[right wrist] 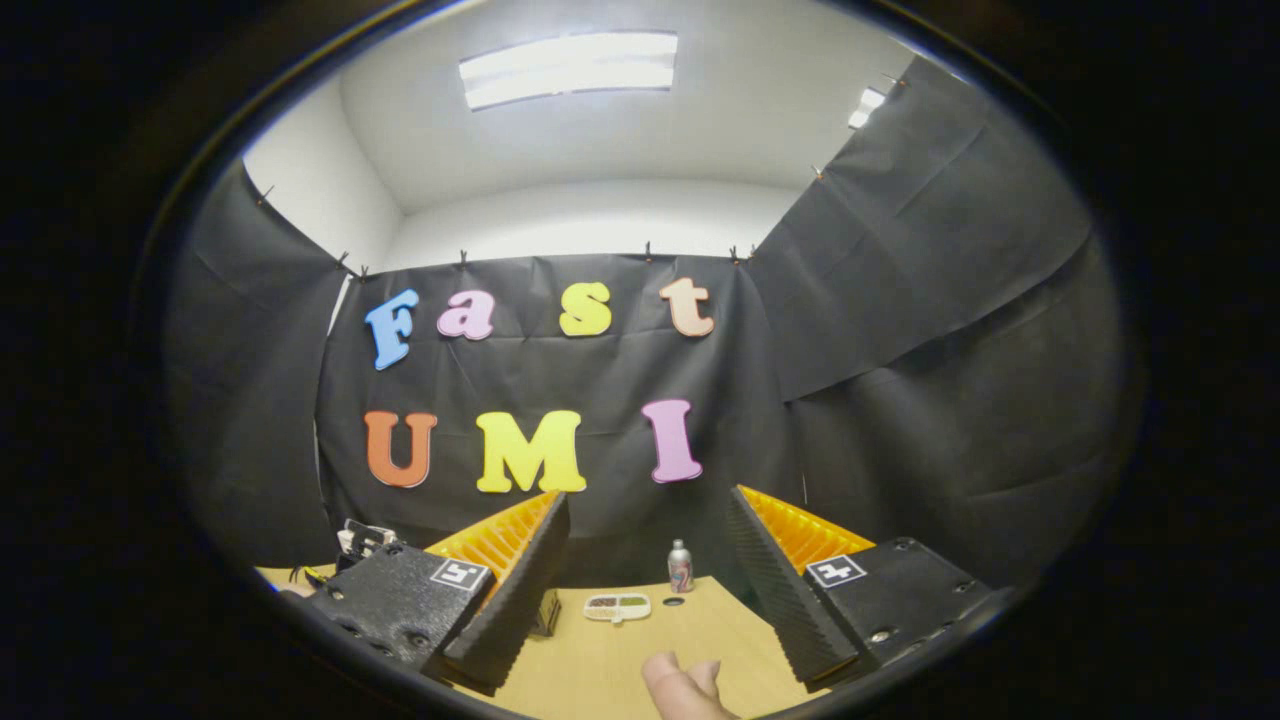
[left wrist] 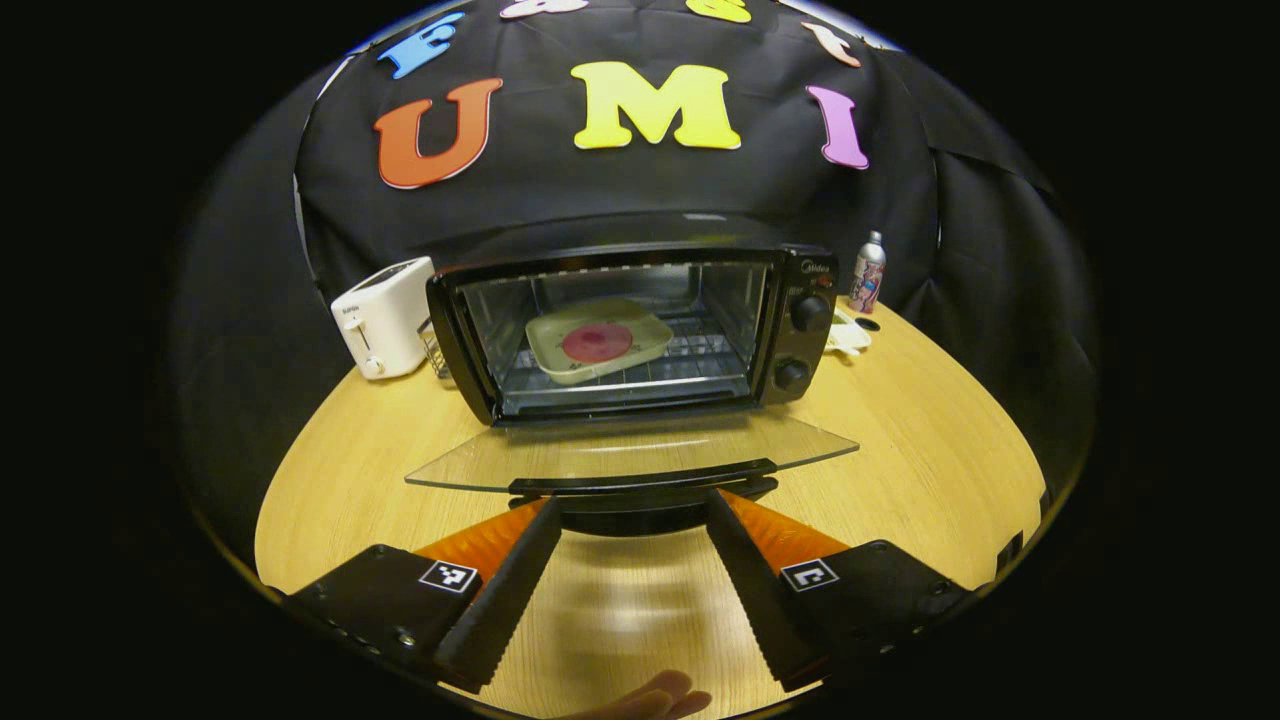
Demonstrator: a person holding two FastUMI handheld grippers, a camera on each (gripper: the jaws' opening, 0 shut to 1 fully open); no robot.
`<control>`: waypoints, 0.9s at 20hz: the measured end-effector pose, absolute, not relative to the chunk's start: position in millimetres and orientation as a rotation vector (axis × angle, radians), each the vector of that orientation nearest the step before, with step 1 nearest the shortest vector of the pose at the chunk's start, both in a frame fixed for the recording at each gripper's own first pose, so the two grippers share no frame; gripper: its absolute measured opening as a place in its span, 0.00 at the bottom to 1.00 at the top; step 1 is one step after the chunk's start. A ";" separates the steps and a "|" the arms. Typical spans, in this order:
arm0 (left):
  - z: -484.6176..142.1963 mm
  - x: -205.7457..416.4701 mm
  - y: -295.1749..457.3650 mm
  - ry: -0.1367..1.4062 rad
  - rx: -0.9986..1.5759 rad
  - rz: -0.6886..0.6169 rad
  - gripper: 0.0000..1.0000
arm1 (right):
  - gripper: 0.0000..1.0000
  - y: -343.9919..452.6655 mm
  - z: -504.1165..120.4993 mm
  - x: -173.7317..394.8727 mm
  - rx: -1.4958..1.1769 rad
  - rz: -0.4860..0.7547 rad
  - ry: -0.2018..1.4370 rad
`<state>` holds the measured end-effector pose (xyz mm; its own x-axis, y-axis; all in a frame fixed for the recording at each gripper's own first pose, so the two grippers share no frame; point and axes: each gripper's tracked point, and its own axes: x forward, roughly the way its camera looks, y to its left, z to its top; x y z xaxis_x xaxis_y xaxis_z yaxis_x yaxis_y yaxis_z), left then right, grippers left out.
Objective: Open the electric oven with the left hand, put the food in, and close the electric oven.
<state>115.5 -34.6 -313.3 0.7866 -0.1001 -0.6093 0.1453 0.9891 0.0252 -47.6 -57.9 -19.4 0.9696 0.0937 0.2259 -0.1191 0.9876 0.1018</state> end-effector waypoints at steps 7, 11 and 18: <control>-284.8 142.6 -36.2 0.552 0.042 -0.145 0.99 | 0.95 -55.4 -22.6 -46.2 0.115 0.110 -0.207; -282.5 167.6 -34.0 0.492 0.011 -0.143 0.98 | 0.95 -60.9 -22.2 -48.5 0.120 0.100 -0.216; -277.1 191.1 -30.0 0.409 -0.052 -0.102 0.96 | 0.95 -71.4 -38.3 -42.4 0.113 0.081 -0.169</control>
<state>191.1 -30.0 -277.1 0.9126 -0.1091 -0.3939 0.0883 0.9936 -0.0707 -42.4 -71.4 -38.3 0.9825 0.0711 0.1719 -0.0901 0.9904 0.1050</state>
